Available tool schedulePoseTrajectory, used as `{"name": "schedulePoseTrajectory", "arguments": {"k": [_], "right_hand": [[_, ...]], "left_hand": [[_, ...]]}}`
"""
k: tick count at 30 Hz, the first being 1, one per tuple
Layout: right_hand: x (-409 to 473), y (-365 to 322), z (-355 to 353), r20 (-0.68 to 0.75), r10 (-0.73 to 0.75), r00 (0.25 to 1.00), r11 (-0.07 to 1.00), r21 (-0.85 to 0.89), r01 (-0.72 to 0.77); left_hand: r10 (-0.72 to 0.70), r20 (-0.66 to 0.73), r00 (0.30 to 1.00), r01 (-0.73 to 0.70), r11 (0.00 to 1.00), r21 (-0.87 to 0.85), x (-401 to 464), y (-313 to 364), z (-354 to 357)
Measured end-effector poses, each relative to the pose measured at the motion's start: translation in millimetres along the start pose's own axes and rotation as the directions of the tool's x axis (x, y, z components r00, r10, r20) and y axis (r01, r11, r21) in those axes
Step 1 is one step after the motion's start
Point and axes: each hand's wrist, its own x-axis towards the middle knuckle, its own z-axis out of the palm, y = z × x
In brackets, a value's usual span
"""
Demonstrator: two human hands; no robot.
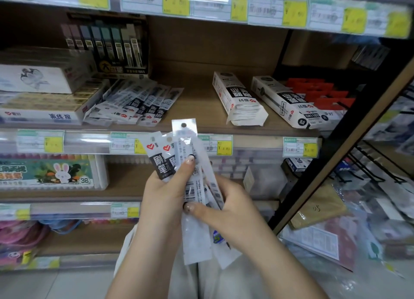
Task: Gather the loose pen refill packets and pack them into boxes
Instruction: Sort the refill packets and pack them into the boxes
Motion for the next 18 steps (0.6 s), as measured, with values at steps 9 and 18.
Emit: {"name": "schedulePoseTrajectory", "arguments": {"k": [9,18], "right_hand": [[-0.7,-3.7,3.8,-0.059,0.116,0.991,0.969,0.228,-0.1],[-0.2,-5.5,-3.0,-0.048,0.166,0.985,0.944,0.295,-0.145]], "left_hand": [[-0.169,0.001,0.986,0.169,0.981,-0.093,0.1,-1.8,4.6],[-0.187,0.03,0.982,0.189,0.979,-0.077,-0.1,-1.5,1.6]]}}
